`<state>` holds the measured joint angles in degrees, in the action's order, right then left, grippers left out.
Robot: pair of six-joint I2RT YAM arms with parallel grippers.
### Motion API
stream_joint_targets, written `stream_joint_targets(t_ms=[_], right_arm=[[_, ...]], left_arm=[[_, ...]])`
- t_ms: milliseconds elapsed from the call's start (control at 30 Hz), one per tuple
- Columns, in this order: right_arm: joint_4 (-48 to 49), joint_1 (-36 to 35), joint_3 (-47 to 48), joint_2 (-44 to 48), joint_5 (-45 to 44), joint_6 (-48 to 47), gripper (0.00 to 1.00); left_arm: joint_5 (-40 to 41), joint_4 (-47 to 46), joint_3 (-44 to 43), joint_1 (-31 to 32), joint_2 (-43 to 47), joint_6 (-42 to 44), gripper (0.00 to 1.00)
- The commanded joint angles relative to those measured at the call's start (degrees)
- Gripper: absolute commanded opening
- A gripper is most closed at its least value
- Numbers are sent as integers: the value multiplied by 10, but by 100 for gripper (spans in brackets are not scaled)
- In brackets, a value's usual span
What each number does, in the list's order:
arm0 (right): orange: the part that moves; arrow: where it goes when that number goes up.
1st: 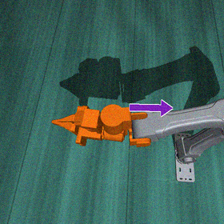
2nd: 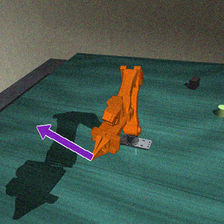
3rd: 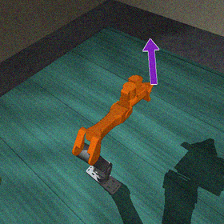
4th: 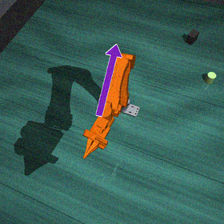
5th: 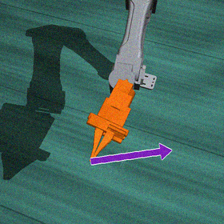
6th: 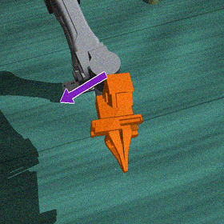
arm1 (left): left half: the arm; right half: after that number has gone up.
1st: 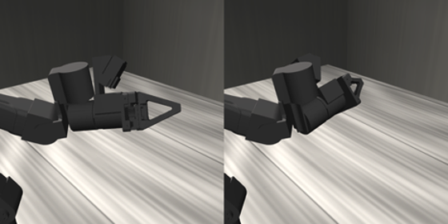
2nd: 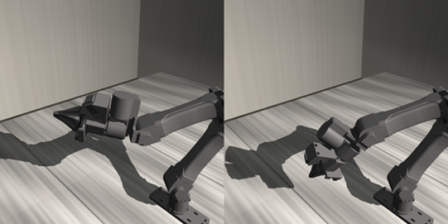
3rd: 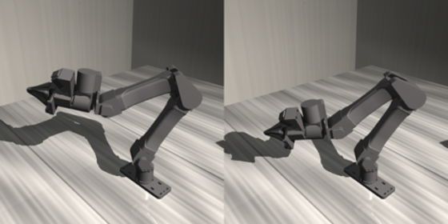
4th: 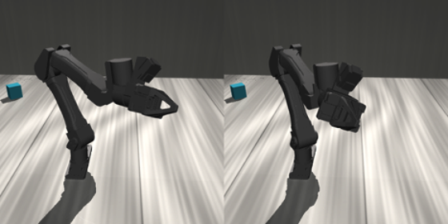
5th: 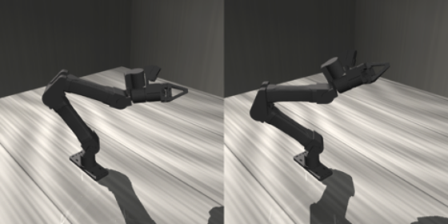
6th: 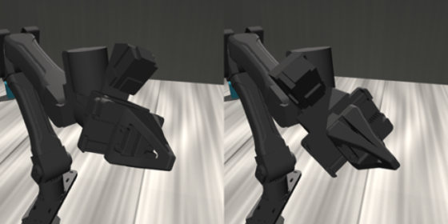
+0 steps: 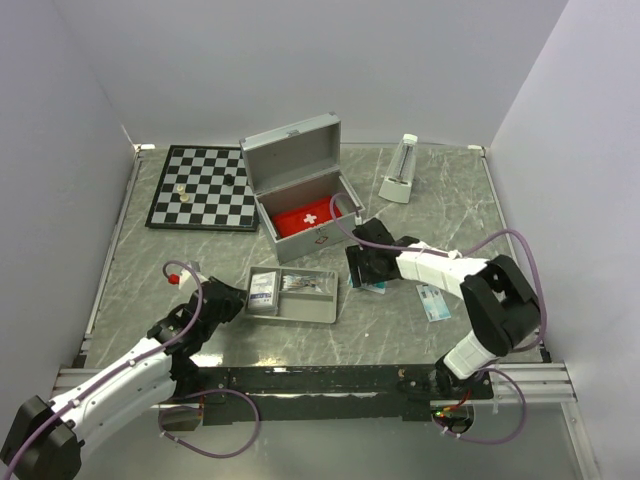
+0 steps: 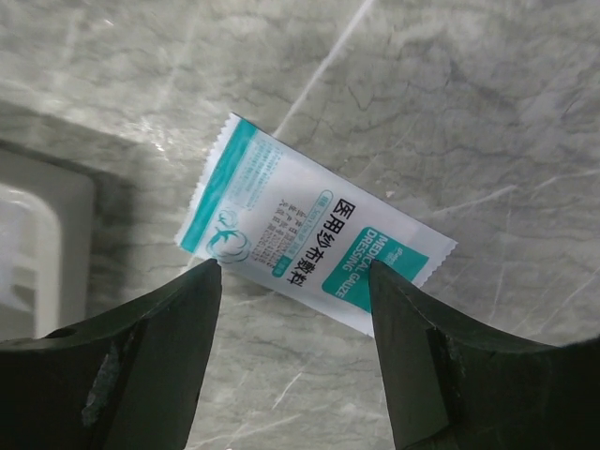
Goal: Organize the medicine kit
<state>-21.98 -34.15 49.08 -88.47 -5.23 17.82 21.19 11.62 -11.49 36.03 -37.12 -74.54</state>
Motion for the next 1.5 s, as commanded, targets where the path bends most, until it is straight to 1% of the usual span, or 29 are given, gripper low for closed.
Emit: stream_joint_targets(t_ms=[0, 167, 233, 300, 400, 467, 533, 600, 667, 833, 933, 1067, 1200, 1367, 1467], right_arm=[[-11, -5, 8, -15, -37, 24, 70], [-17, -5, 15, -35, -43, 37, 63], [-18, -5, 16, -43, -36, 41, 56], [-18, -5, 16, -51, -33, 42, 46], [-18, -5, 11, -49, -32, 48, 36], [-20, -5, 10, -45, -30, 49, 32], [-27, -5, 13, -40, -35, 53, 30], [-33, -7, 10, -20, -44, 59, 29], [-51, -21, 12, 22, -64, 66, 29], [-98, -100, 29, 139, -86, 84, 28], [-127, -150, 54, 155, -94, 113, 28], [-117, -214, 63, 150, -89, 152, 27], [-86, -253, 66, 103, -72, 184, 27], [-40, -275, 78, 55, -39, 206, 27], [-39, -275, 92, 30, -47, 211, 27]], left_arm=[[-4, -7, -8, -1, 0, 6, 23], [-3, -9, -6, -1, 3, 7, 23], [-3, -8, -7, -1, 3, 7, 23], [-3, -6, -7, -1, 1, 7, 23], [-3, -5, -7, -1, 2, 7, 23], [-2, -3, -6, -1, 4, 7, 23], [-2, -5, -7, -1, 5, 7, 23], [-2, -1, -9, -2, 6, 7, 23], [0, 6, -13, -1, 7, 7, 23], [10, 17, -16, -1, 22, 6, 24], [12, 12, -14, -2, 22, 4, 24], [23, 32, -26, -1, 11, -7, 25], [33, 60, -38, -2, 10, -17, 25], [42, 85, -37, -2, 31, -29, 25], [45, 96, -36, -2, 42, -35, 26]])
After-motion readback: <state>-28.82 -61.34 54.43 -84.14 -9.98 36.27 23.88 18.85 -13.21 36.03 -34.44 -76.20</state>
